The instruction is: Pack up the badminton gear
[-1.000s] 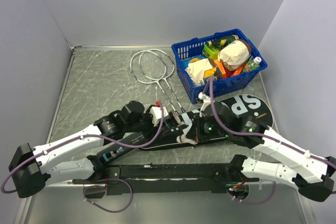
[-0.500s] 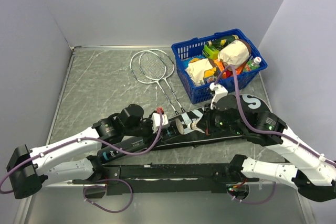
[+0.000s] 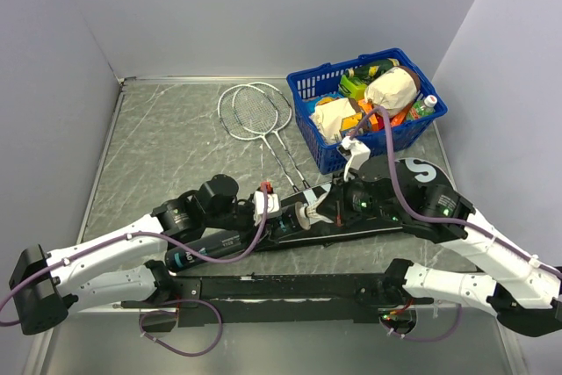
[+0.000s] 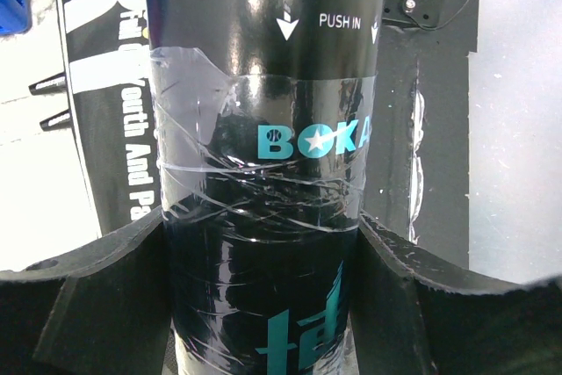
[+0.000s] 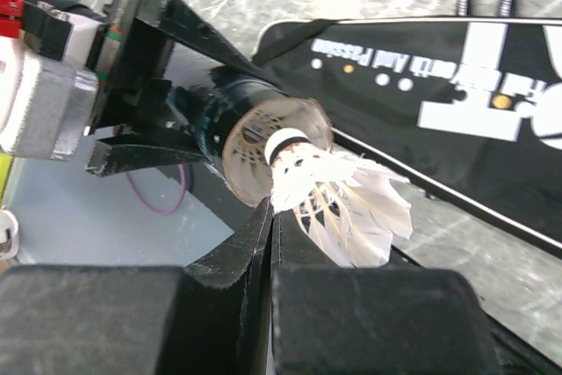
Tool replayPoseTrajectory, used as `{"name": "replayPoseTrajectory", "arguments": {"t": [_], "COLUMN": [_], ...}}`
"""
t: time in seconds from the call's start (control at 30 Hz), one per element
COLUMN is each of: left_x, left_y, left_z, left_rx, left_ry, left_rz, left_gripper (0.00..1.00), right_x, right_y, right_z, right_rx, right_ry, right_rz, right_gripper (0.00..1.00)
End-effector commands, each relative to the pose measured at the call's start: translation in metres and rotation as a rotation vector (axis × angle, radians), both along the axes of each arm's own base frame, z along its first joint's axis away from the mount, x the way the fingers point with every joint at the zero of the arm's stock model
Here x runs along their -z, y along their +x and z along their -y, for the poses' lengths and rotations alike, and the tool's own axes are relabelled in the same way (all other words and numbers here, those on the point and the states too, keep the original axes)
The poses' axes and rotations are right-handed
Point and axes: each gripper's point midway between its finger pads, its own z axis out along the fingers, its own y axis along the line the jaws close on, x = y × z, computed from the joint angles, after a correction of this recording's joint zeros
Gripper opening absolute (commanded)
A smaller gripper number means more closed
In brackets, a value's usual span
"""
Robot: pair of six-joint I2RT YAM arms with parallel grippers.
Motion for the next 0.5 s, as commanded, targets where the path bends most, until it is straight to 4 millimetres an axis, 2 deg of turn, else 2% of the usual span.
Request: {"name": "replayPoseTrajectory", "arguments": {"t": [0.0, 0.23, 0.27, 0.33, 0.4, 0.43, 0.47], "left_x": [-0.022, -0.034, -0.035, -0.035, -0.034, -0.035, -0.035], "left_y": [-0.005, -0.013, -0.014, -0.015, -0.015, -0.015, -0.015], "left_z": [0.008, 0.008, 0.008, 0.008, 0.008, 0.009, 0.009], "left_rx": [0.057, 0.092, 0.098, 0.102, 0.105, 0.107, 0.107], "left_ry": [-0.09, -0.136, -0.142, -0.146, -0.141, -0.141, -0.139], "left_rz": [0.055, 0.065, 0.067, 0.067, 0.058, 0.059, 0.056], "left_gripper": [0.01, 0.01, 0.01, 0.01, 0.01, 0.01, 0.01], "right_x": [-0.005, 0.01, 0.018, 0.016, 0.024, 0.017, 0.024], "right_y": [-0.001, 0.0, -0.002, -0.002, -0.004, -0.003, -0.005], "right_z": [-0.019, -0.033, -0.034, -0.041, -0.045, -0.05, -0.051], "right_rx": [-0.048, -0.08, -0.088, -0.107, -0.122, -0.134, -0.136], "right_ry": [0.072, 0.096, 0.091, 0.131, 0.146, 0.187, 0.192], "right_rz": [-0.003, -0.018, -0.03, -0.019, -0.032, -0.012, -0.022], "right_gripper": [0.0, 0.0, 0.0, 0.0, 0.0, 0.0, 0.0]}}
